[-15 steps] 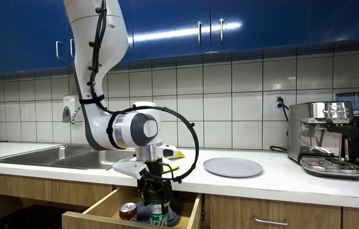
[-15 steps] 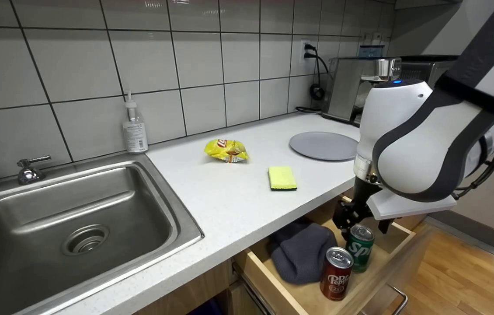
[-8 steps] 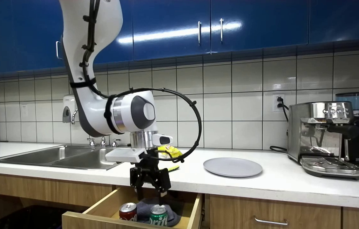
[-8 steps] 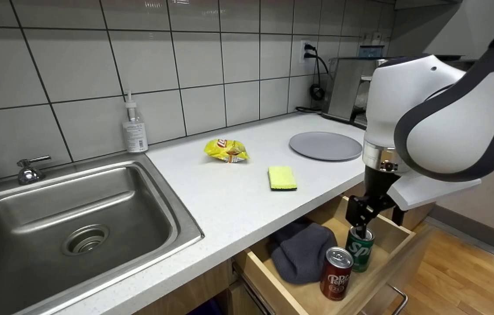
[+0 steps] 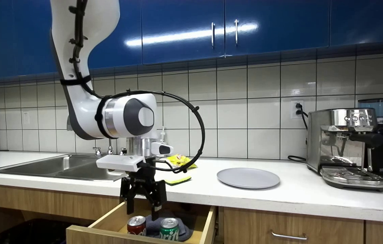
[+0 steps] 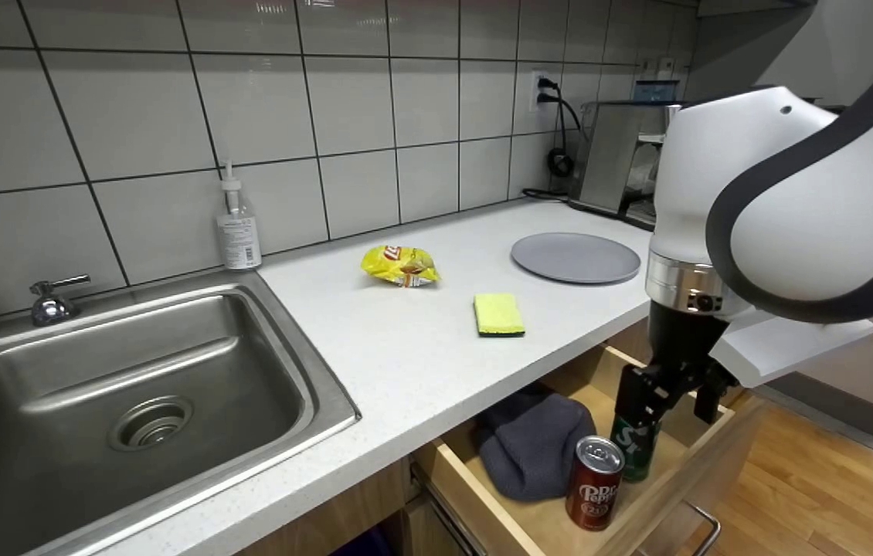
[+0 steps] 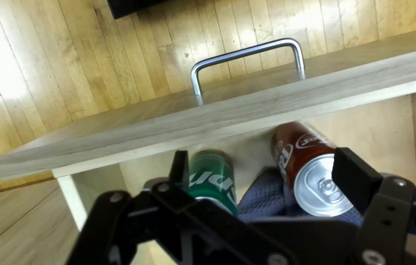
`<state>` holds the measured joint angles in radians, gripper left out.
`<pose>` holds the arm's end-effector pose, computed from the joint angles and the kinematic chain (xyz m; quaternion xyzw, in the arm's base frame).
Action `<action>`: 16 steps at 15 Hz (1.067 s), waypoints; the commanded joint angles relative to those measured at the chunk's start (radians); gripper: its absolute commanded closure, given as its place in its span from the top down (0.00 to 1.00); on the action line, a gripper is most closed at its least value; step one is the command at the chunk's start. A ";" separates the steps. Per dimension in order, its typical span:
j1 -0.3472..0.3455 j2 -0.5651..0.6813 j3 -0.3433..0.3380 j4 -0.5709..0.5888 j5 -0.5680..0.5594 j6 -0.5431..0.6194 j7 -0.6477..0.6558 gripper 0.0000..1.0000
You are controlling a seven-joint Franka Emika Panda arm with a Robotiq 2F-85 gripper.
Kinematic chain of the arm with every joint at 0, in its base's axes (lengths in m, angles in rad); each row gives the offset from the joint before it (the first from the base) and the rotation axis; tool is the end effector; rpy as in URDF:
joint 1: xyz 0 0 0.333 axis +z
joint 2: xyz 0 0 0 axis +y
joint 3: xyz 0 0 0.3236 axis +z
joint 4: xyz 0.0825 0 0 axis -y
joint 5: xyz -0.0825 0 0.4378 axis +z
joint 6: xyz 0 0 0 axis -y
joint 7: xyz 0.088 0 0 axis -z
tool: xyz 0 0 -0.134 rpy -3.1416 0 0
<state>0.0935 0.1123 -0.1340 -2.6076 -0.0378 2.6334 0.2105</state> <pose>0.4485 -0.0203 0.1390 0.9931 -0.1082 -0.0413 0.0196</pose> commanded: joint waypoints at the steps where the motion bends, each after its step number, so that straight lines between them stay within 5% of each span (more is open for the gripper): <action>1: -0.057 -0.029 0.081 -0.022 0.142 -0.047 -0.177 1.00; 7: -0.087 0.009 0.095 0.012 0.188 -0.189 -0.321 1.00; 16: -0.085 0.078 0.100 0.052 0.144 -0.261 -0.303 1.00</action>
<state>0.0273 0.1641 -0.0580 -2.5909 0.1218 2.4180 -0.0925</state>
